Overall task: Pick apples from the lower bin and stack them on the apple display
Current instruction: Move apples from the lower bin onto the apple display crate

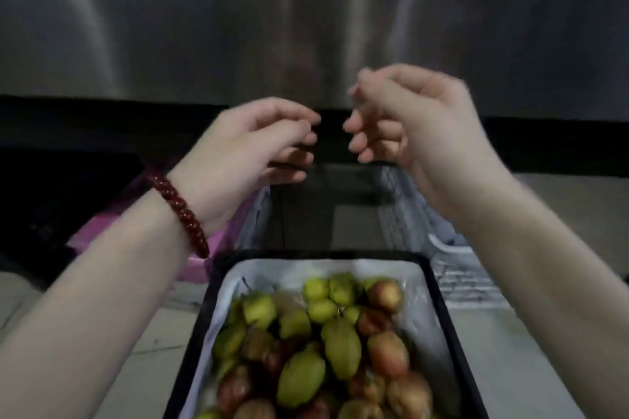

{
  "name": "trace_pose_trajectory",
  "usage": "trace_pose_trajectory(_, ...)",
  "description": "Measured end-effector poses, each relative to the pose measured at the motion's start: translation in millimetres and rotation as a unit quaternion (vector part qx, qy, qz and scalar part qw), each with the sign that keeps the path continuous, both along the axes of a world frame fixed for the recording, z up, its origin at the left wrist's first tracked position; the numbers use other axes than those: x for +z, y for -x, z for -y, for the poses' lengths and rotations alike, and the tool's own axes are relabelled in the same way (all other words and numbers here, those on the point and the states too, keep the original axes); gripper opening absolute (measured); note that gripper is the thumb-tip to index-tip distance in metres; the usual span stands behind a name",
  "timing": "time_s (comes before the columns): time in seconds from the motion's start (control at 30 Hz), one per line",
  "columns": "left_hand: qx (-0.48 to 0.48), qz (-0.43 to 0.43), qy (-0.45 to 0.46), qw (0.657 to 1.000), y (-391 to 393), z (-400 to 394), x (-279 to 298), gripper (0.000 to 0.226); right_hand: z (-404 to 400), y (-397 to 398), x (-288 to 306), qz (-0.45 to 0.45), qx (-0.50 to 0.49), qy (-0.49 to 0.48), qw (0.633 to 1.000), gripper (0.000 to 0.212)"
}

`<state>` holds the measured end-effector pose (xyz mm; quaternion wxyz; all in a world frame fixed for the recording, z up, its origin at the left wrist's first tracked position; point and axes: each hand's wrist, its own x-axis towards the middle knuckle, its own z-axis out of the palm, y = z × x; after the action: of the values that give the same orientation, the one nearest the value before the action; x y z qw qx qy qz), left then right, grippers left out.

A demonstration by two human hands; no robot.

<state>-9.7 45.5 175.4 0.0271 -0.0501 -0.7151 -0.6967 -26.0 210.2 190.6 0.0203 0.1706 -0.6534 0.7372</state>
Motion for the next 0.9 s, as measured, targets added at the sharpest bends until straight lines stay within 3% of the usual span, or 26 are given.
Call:
trace_pose_trajectory(0.27,0.028,0.193,0.066,0.979,-5.1,-10.3,-137.3,0.015,-29.5,-15.8,-122.5,0.107,-0.038,-0.058,0.992,0.016)
trace_pose_trajectory(0.57,0.034,0.243,0.080,0.966,-7.6,2.0,-185.6,0.010,-23.0,-19.3,-161.7,0.135,-0.045,-0.065,0.988,0.016)
trace_pose_trajectory(0.67,0.029,0.234,0.185,0.954,-8.1,17.1,-224.3,0.007,-16.7,-19.6,-174.9,0.146,-0.043,-0.070,0.986,0.017)
trace_pose_trajectory(0.73,-0.032,0.237,0.348,0.906,-10.0,26.3,-251.8,0.014,-12.9,-19.8,-186.1,0.159,-0.041,-0.082,0.983,0.017)
trace_pose_trajectory(0.83,-0.211,0.282,0.566,0.745,-13.1,30.1,-284.3,0.061,-10.7,-18.9,-202.0,0.182,-0.032,-0.093,0.978,0.016)
trace_pose_trajectory(0.9,-0.240,0.277,0.631,0.683,-12.8,28.8,-296.9,0.085,-13.8,-17.6,-209.7,0.191,-0.037,-0.100,0.976,0.016)
